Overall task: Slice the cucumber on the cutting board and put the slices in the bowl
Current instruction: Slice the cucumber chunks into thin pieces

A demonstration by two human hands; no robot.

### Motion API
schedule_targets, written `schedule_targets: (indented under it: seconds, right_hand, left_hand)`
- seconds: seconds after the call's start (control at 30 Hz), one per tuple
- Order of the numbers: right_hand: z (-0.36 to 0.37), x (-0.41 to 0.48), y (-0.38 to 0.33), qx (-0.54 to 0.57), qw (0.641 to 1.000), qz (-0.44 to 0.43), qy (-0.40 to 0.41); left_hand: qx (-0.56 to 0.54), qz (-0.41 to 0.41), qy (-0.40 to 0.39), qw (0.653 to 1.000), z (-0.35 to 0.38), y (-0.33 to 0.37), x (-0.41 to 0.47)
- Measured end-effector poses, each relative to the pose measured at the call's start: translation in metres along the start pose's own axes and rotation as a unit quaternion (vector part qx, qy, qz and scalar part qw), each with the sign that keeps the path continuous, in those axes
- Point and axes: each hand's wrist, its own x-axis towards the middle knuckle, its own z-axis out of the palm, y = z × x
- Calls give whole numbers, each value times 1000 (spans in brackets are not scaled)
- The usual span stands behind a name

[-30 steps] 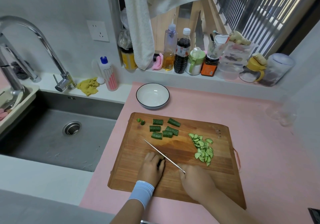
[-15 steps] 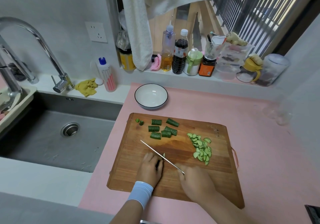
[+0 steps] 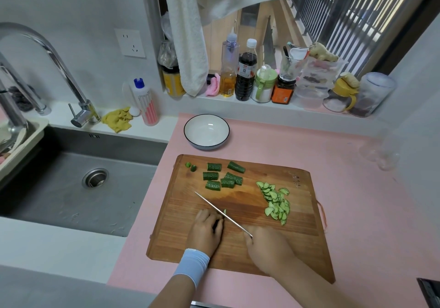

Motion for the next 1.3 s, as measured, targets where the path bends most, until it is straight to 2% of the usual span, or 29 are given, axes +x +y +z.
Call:
schedule_targets:
  seconds: [0.23, 0.63, 0.87, 1.13, 1.3]
  right_hand:
    - [1, 14, -2, 20, 1000, 8, -17]
    - [-1, -12, 5, -12, 998, -49, 46]
    - [-2, -11, 6, 38, 999, -27, 15]
    - [-4, 10, -3, 40, 999, 9, -29]
    - [-2, 10, -5, 28, 999, -5, -17]
  left_hand:
    - [8, 10, -9, 1000, -2, 3, -2]
    - [6, -5, -11, 1000, 0, -2, -2]
    - [3, -9, -11, 1000, -2, 0, 0]
    - [-10, -11, -20, 1000, -3, 1, -2]
    - [-1, -8, -27, 1000, -3, 2, -7]
